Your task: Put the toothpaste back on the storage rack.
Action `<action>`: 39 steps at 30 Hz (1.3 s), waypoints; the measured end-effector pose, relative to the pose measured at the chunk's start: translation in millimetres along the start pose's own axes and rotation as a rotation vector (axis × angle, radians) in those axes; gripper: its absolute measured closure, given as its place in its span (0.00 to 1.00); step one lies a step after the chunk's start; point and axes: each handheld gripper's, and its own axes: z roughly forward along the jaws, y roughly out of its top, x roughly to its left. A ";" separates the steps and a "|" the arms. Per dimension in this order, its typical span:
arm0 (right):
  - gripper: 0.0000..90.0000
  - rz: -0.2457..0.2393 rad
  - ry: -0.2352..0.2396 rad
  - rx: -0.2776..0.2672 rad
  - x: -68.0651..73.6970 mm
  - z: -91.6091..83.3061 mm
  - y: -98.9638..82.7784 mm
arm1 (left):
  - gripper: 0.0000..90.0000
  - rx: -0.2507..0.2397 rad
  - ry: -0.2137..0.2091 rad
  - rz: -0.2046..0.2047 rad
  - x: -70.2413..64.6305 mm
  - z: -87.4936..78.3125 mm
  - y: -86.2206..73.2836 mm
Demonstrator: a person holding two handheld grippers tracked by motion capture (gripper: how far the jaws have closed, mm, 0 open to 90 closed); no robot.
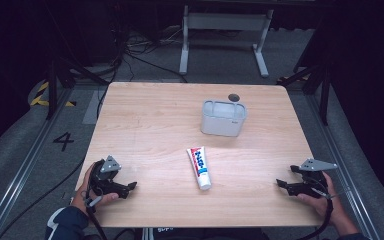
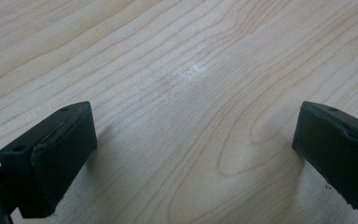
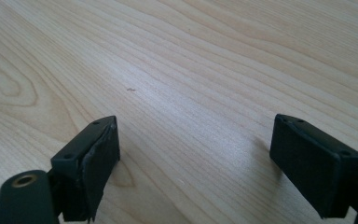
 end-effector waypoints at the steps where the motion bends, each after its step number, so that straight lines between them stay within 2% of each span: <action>1: 0.18 0.005 -0.005 0.013 0.3 0.2 1.8 | 0.00 0.000 0.000 0.000 0.0 0.0 0.0; 3: 0.19 0.007 -0.010 0.033 1.6 0.8 5.2 | 0.00 0.001 -0.005 -0.016 -1.3 0.0 -0.5; 7: 0.21 0.000 -0.005 0.058 7.1 2.7 12.2 | 0.01 0.000 -0.001 -0.021 -2.0 -0.5 -1.0; 18: 0.23 -0.048 0.038 0.040 32.3 5.1 39.2 | 0.01 0.002 0.003 -0.022 -2.1 -0.8 -1.0; 30: 0.26 -0.144 0.102 0.034 66.3 16.4 72.1 | 0.01 0.000 0.006 -0.030 -2.9 -0.8 -1.4; 33: 0.27 -0.147 0.125 0.018 75.2 21.0 84.8 | 0.01 0.000 0.006 -0.030 -2.9 -0.8 -1.4; 35: 0.27 -0.175 0.128 0.012 82.2 24.1 93.9 | 0.01 0.000 0.004 -0.033 -3.1 -0.7 -1.5; 39: 0.27 -0.200 0.141 0.006 93.8 30.5 108.6 | 0.01 -0.003 0.006 -0.030 -3.0 -0.6 -1.5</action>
